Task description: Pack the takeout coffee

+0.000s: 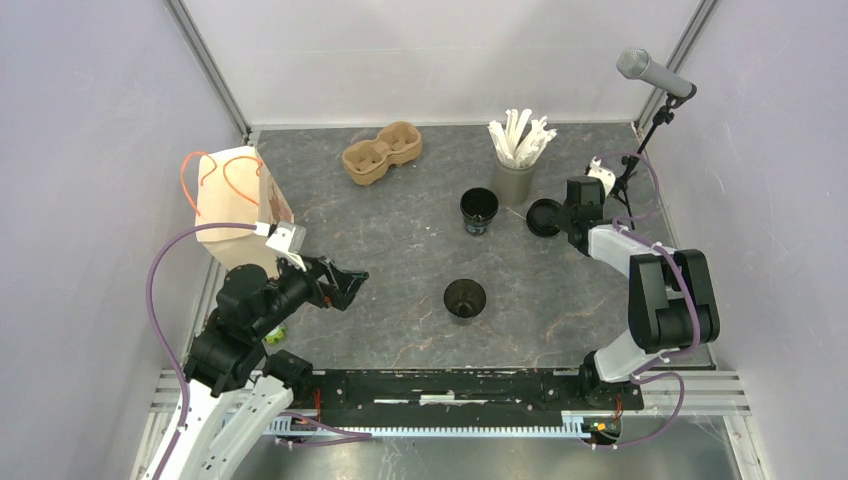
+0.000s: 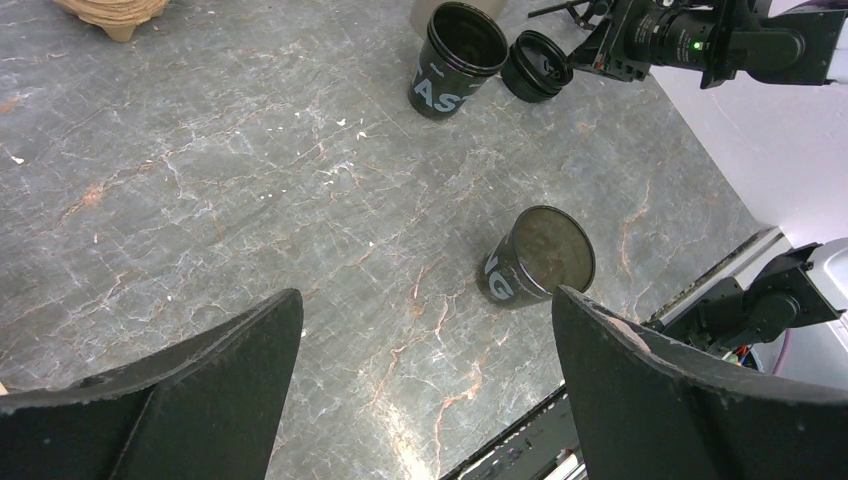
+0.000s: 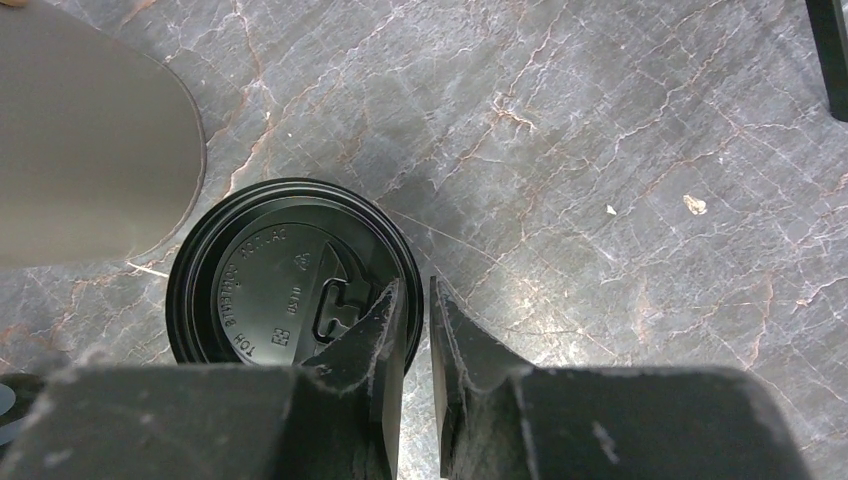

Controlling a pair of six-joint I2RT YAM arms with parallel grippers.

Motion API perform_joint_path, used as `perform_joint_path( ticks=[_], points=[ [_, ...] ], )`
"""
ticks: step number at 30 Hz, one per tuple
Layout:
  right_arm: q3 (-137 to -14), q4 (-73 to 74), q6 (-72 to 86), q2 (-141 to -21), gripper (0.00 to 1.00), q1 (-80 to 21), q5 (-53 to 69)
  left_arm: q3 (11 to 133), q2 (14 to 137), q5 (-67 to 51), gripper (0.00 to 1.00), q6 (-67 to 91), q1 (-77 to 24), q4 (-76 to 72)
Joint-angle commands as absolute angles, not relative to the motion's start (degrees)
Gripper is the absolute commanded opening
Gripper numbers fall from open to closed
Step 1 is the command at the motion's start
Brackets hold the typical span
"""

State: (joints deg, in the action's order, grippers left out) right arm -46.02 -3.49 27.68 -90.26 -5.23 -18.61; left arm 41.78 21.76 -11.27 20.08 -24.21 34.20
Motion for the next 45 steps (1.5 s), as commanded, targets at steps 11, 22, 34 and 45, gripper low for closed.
perform_joint_path(
  ticks=[11,22,34,45],
  points=[
    [-45.00,-6.57,26.97,-90.97,0.10,-4.28,-17.14,41.67,22.06,-12.31,1.00,21.27,-24.30,33.05],
    [-44.90,-6.12,25.25,-85.84,0.00,-4.22,-16.84,41.61,22.32,-12.39,1.00,21.27,-24.21,33.05],
    [-45.26,-5.14,22.30,-84.12,0.00,-4.20,-14.93,41.58,22.41,-12.22,1.00,21.36,-24.29,33.05],
    [-45.52,-4.86,23.89,-85.02,0.01,-2.70,-8.53,41.65,22.65,-12.21,1.00,21.36,-24.26,33.05]
  ],
)
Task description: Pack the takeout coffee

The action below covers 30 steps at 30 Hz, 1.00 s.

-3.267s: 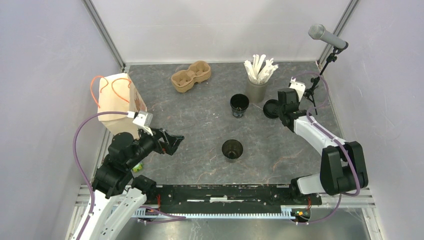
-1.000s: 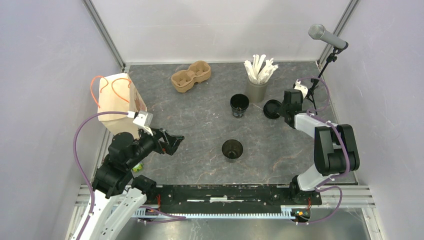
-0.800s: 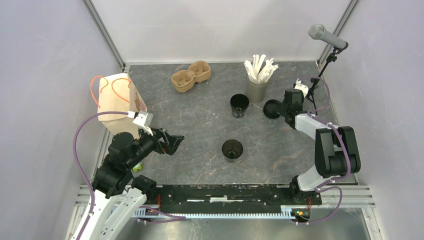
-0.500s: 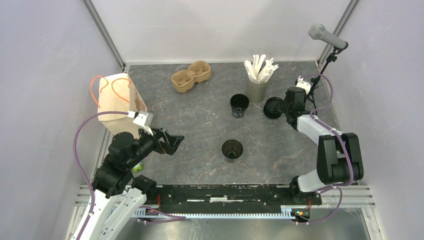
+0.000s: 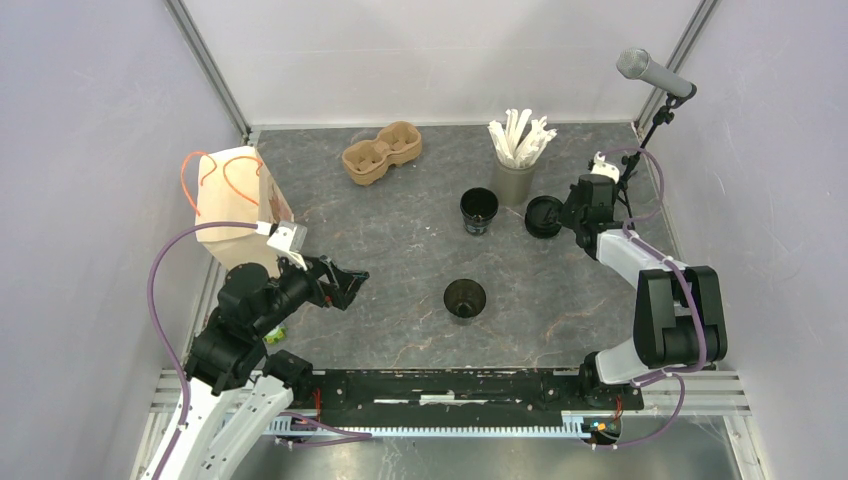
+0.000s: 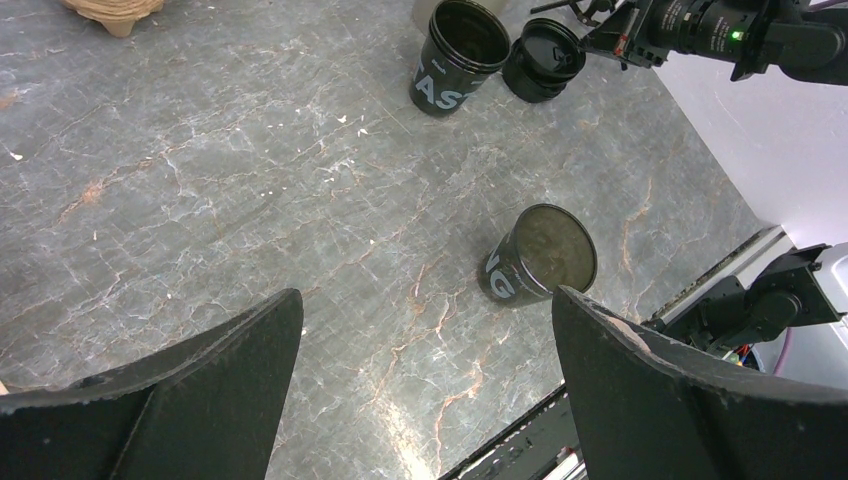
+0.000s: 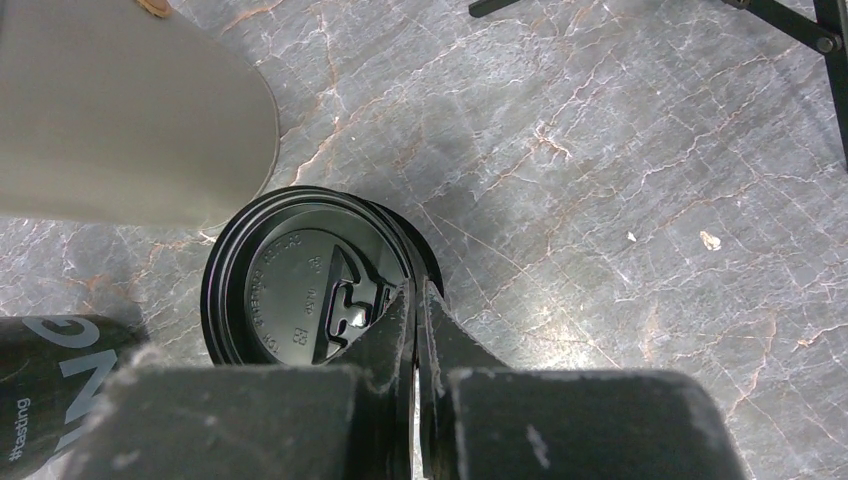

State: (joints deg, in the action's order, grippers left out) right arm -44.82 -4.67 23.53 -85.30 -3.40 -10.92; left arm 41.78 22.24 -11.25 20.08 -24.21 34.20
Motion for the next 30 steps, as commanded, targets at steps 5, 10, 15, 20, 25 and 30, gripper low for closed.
perform_joint_path(
  ticks=[5,10,15,20,25,30],
  points=[
    [-46.89,-3.25,21.56,-84.87,0.00,-2.62,-9.06,41.60,22.68,-12.37,1.00,21.34,-24.29,33.05],
    [-48.36,-1.84,17.42,-85.07,0.00,-2.63,-10.29,41.59,22.75,-12.30,1.00,21.36,-24.27,33.05],
    [-52.43,4.07,15.10,-87.59,0.11,-2.62,-9.32,41.61,22.68,-12.30,1.00,21.34,-24.24,33.05],
    [-52.72,3.65,14.77,-88.41,0.00,-2.48,-7.33,41.58,22.75,-12.26,1.00,21.36,-24.20,33.05],
    [-53.31,4.65,17.52,-88.35,0.15,-2.18,-5.44,41.65,22.68,-12.20,1.00,21.36,-24.32,33.04],
    [-54.58,6.65,15.48,-87.84,0.05,-2.13,-5.40,41.57,22.81,-12.15,1.00,21.36,-24.30,33.05]
  ],
)
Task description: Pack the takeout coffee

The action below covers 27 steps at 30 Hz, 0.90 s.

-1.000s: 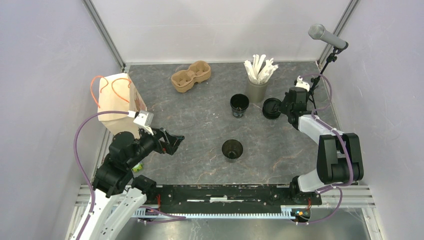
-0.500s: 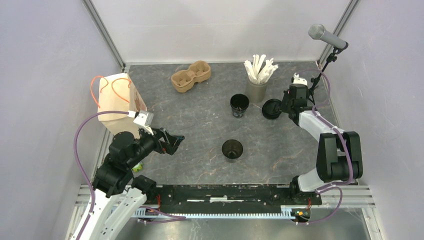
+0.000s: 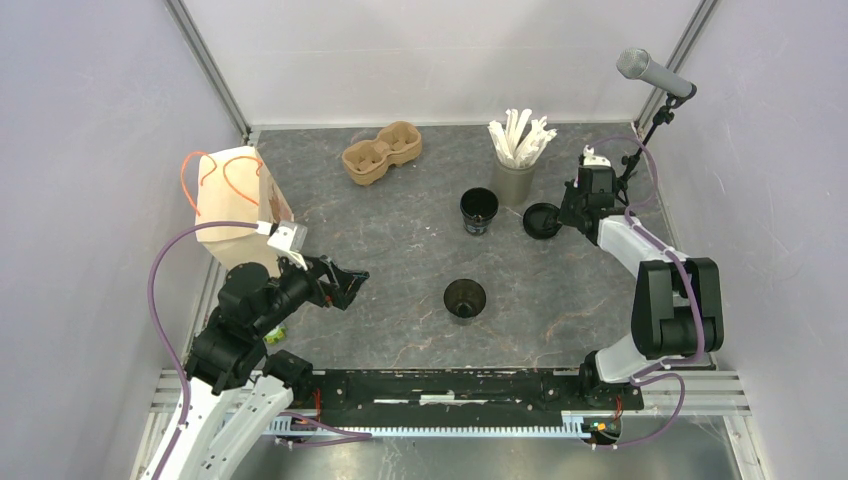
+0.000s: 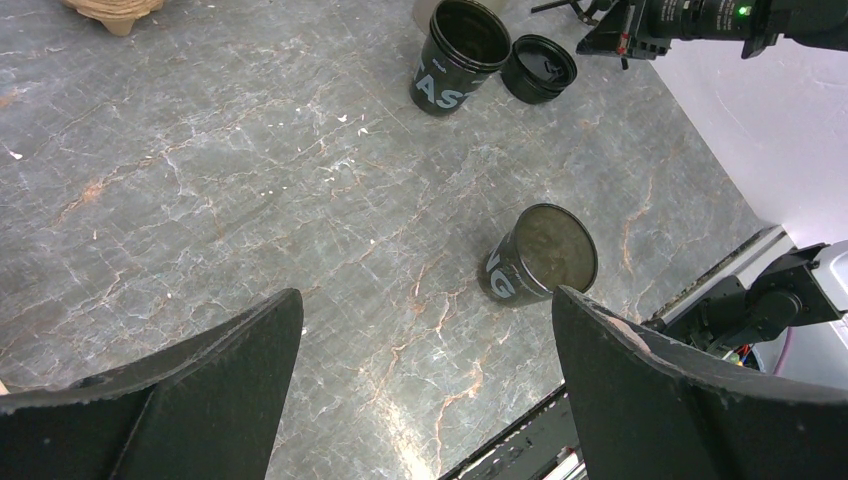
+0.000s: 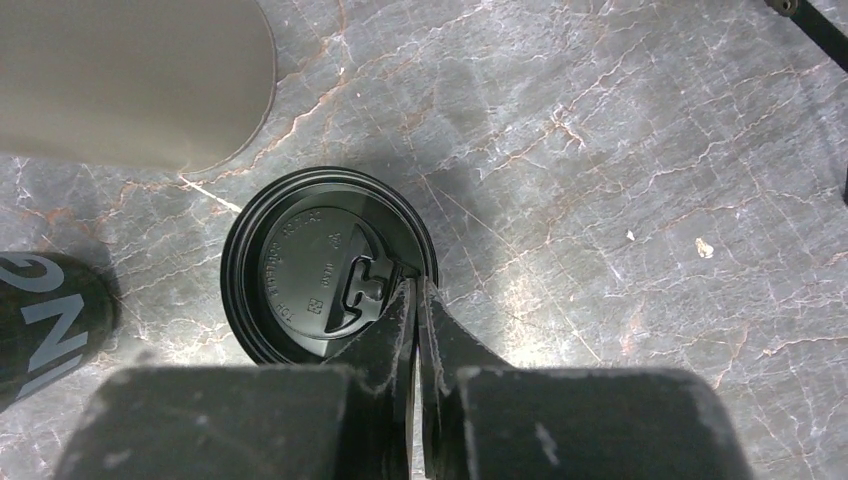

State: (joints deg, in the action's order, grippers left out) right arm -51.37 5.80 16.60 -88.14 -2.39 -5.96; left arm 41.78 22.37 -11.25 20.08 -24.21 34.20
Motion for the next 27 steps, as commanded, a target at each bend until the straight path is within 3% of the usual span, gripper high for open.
perform_joint_path(
  ticks=[1,4,10,14,22,27],
  points=[
    [-54.50,6.25,14.37,-87.39,0.09,-2.12,-5.36,41.58,22.81,-12.13,1.00,21.35,-24.29,33.05],
    [-55.27,4.99,10.08,-87.73,0.22,-2.11,-3.83,41.57,22.90,-12.37,1.00,21.36,-24.26,33.04],
    [-61.08,9.62,0.96,-94.26,0.29,-2.13,-6.08,41.50,22.91,-12.35,1.00,21.33,-24.25,33.04],
    [-63.92,11.80,-1.42,-97.67,0.24,-2.19,-5.00,41.59,23.24,-12.60,1.00,21.35,-24.32,33.00],
    [-65.55,13.63,-2.81,-99.66,0.23,-2.16,-4.34,41.60,23.27,-12.48,1.00,21.33,-24.29,33.05],
    [-65.34,13.49,-2.81,-99.51,0.07,-2.22,-4.21,41.62,23.23,-12.57,1.00,21.36,-24.26,33.05]
  ],
)
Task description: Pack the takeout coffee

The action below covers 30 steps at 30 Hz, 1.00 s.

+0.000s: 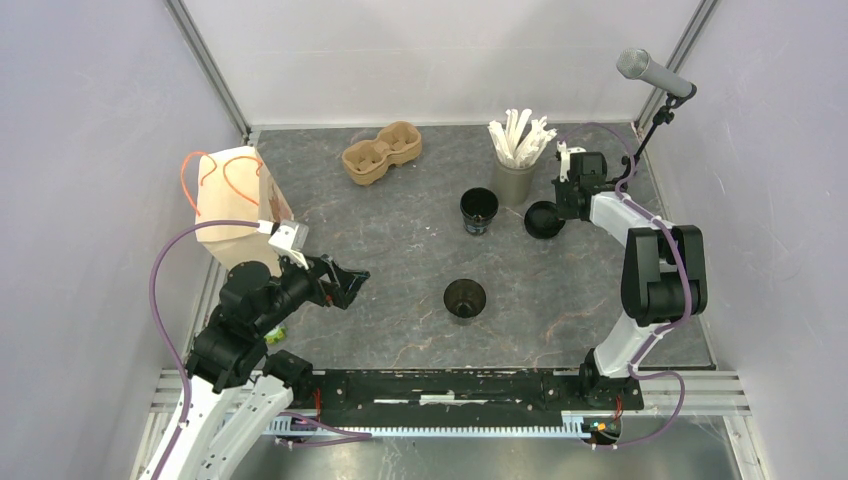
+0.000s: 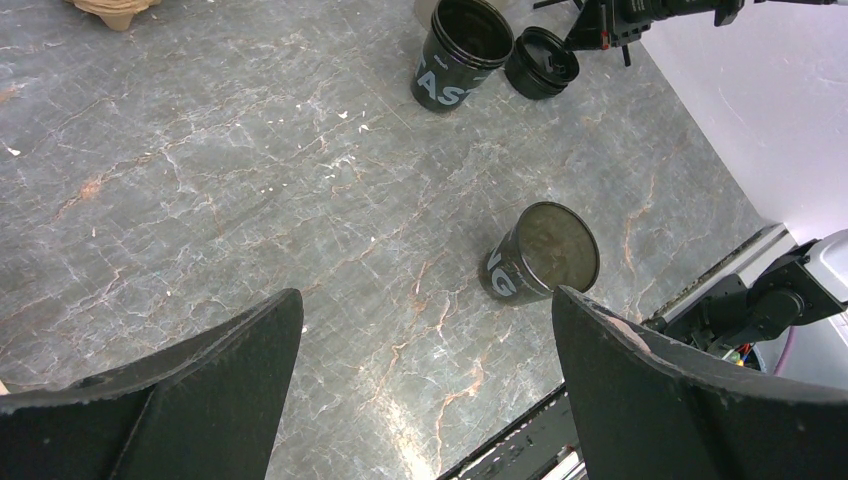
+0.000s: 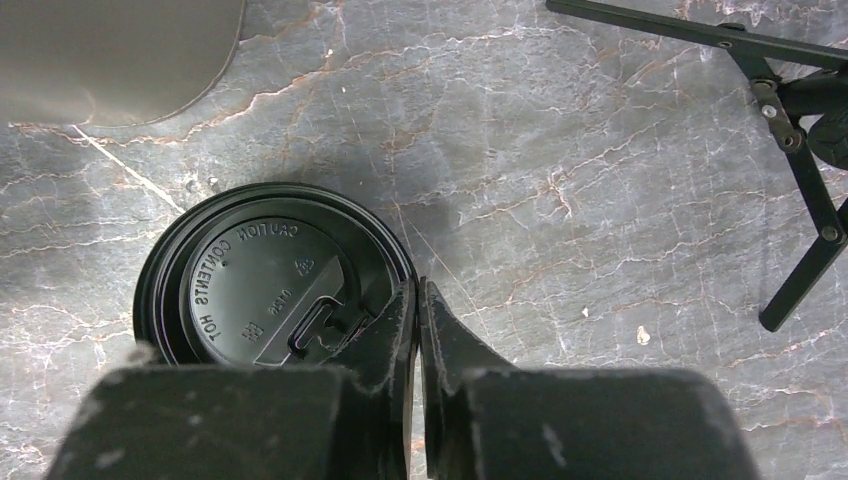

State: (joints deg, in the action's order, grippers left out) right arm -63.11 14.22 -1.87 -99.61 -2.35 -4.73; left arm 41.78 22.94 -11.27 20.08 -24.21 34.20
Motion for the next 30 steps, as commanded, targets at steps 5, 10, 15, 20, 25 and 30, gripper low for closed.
perform_joint_path(
  ticks=[5,10,15,20,25,30],
  points=[
    [-65.37,13.70,-2.21,-97.65,0.04,-2.36,-5.39,41.57,23.34,-12.61,1.00,21.36,-24.30,33.05],
    [-63.99,11.48,-0.09,-94.46,0.04,-2.29,-4.95,41.63,23.35,-12.69,1.00,21.33,-24.26,33.05],
    [-63.70,11.35,2.12,-94.62,0.00,-2.33,-4.19,41.65,23.32,-12.57,1.00,21.35,-24.31,33.05],
    [-63.63,11.85,2.57,-95.04,0.03,-2.29,-4.11,41.57,23.37,-12.66,1.00,21.37,-24.30,33.04],
    [-64.40,13.09,1.56,-95.68,0.04,-2.30,-5.21,41.58,23.42,-12.78,1.00,21.42,-24.30,33.05],
    [-65.31,14.65,0.69,-96.71,0.00,-2.38,-7.13,41.58,23.42,-12.79,1.00,21.45,-24.26,33.05]
  ],
)
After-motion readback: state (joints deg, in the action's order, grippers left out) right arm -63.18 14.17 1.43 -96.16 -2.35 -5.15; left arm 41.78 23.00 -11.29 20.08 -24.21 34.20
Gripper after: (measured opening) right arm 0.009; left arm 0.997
